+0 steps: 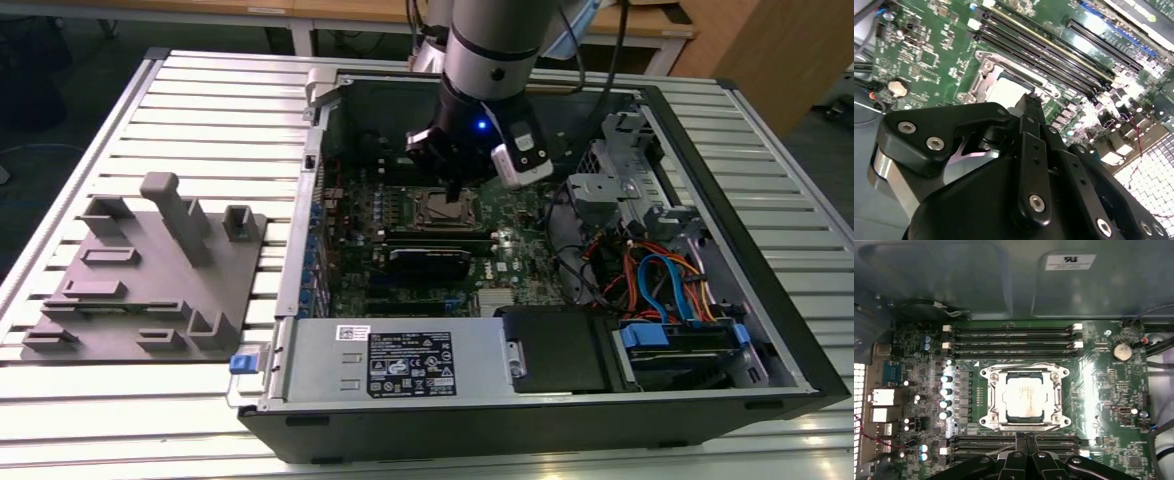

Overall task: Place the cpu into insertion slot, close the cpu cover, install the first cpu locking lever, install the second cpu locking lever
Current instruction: 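Install the second cpu locking lever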

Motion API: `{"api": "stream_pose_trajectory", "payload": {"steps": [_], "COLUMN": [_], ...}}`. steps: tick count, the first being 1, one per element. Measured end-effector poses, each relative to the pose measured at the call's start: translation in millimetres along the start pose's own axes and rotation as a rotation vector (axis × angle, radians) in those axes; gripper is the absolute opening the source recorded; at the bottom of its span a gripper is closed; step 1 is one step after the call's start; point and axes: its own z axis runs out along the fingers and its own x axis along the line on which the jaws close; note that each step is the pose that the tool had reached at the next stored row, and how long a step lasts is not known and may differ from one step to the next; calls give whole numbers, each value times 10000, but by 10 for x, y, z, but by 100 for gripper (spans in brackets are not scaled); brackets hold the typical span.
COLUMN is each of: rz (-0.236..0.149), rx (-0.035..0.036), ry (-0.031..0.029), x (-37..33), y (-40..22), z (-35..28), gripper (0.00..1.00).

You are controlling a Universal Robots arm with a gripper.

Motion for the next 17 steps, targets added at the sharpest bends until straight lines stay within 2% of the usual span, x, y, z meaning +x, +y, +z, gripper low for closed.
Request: {"api": "stream_pose_trajectory", "payload": {"steps": [10, 12, 15, 17], "rz": [-1, -4, -6, -4], "rx": [-28, -59, -149, -157], "ry": [1, 2, 4, 13], "x": [98, 105, 116, 117], "y": [-48, -70, -97, -99], "z": [39, 48, 61, 73], "gripper": [11, 11, 11, 11]}}
